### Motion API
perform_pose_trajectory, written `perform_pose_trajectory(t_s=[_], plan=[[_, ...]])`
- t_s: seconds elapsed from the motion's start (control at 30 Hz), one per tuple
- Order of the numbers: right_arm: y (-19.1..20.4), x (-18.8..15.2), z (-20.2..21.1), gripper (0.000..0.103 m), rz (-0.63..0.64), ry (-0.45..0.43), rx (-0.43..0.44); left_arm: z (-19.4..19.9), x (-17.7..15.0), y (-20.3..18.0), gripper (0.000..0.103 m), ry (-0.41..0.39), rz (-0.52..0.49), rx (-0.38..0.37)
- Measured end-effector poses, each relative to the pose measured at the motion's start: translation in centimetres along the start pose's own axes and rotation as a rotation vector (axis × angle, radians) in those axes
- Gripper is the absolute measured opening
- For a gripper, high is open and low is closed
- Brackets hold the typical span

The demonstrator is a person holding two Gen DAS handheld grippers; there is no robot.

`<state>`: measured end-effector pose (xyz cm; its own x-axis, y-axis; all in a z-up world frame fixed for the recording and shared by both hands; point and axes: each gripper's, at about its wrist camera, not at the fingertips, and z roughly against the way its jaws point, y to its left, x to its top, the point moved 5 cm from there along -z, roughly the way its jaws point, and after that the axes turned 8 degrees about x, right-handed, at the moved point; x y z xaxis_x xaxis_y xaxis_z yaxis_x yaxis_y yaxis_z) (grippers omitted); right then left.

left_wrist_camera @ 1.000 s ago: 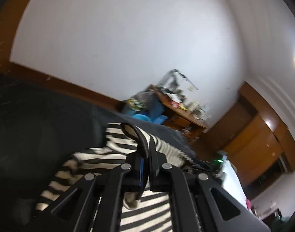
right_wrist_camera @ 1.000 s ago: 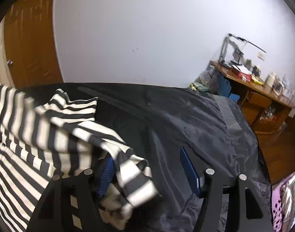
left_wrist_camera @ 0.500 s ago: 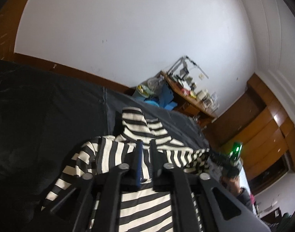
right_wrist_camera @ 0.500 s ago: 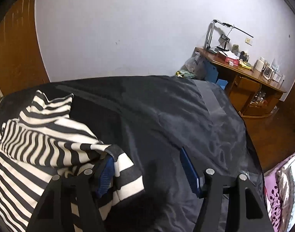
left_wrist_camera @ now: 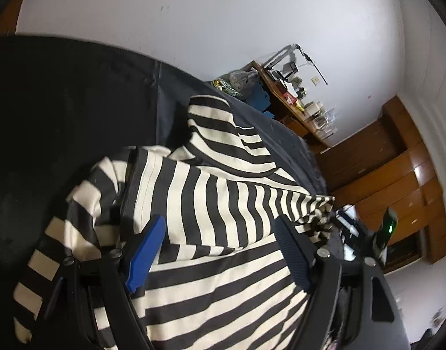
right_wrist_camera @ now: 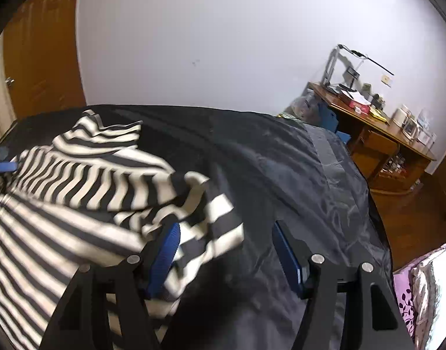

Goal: Fold clothes

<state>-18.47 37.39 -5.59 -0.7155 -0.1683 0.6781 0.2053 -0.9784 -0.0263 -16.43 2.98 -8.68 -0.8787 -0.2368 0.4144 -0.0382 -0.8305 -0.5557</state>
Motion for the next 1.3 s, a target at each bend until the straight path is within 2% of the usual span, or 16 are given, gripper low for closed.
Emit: perform_pose_trajectory(t_s=[0.2,0.4,0.57,0.73,0.9,0.93,0.97,1.0,1.07,1.17,1.3], plan=[[3.4,-1.5,0.8,0.067,0.086,0.001,0.038,0.2,0.9,1.7,0.08,-0.026,0.073,0.017],[5.4,-2.0,0.8,0.067,0.116,0.004,0.076,-1.8,1.3,2.1,0.08,0.002,0.074,0.043],[5.5,-2.3,0.8,0.067,0.108,0.008,0.086,-2.1,1.8,3.3,0.08,-0.018,0.064,0.107],[5.3,-2.5,0.3,0.067,0.09,0.014,0.098,-2.2,1.8,3.5,0.08,-0.004,0.059,0.094],[5.5,-2.5,0.0,0.067,0.091,0.014,0.106,-3.3,1.8,2.4,0.077,0.026,0.021,0.016],[5.6,-2.5,0.0,0.067,0.095,0.012,0.104,-3.4,1.8,2.2,0.065,0.029,0.011,-0.004],[5.6,-2.5,0.0,0.067,0.097,0.011,0.101,-3.7,1.8,2.0,0.047,0.041,0.002,-0.015],[5.6,-2.6,-0.1,0.067,0.099,0.011,0.099,-3.8,1.8,2.0,0.04,0.046,-0.007,-0.017],[5.5,-2.7,-0.1,0.067,0.097,0.012,0.097,-4.1,1.7,2.1,0.018,0.052,-0.02,-0.015],[5.1,-2.8,-0.4,0.067,0.086,0.018,0.092,-3.7,1.8,2.6,0.009,0.037,0.0,-0.018],[4.7,-2.9,-0.7,0.067,0.063,0.024,0.095,-2.5,1.9,2.9,0.007,-0.004,0.012,-0.027]])
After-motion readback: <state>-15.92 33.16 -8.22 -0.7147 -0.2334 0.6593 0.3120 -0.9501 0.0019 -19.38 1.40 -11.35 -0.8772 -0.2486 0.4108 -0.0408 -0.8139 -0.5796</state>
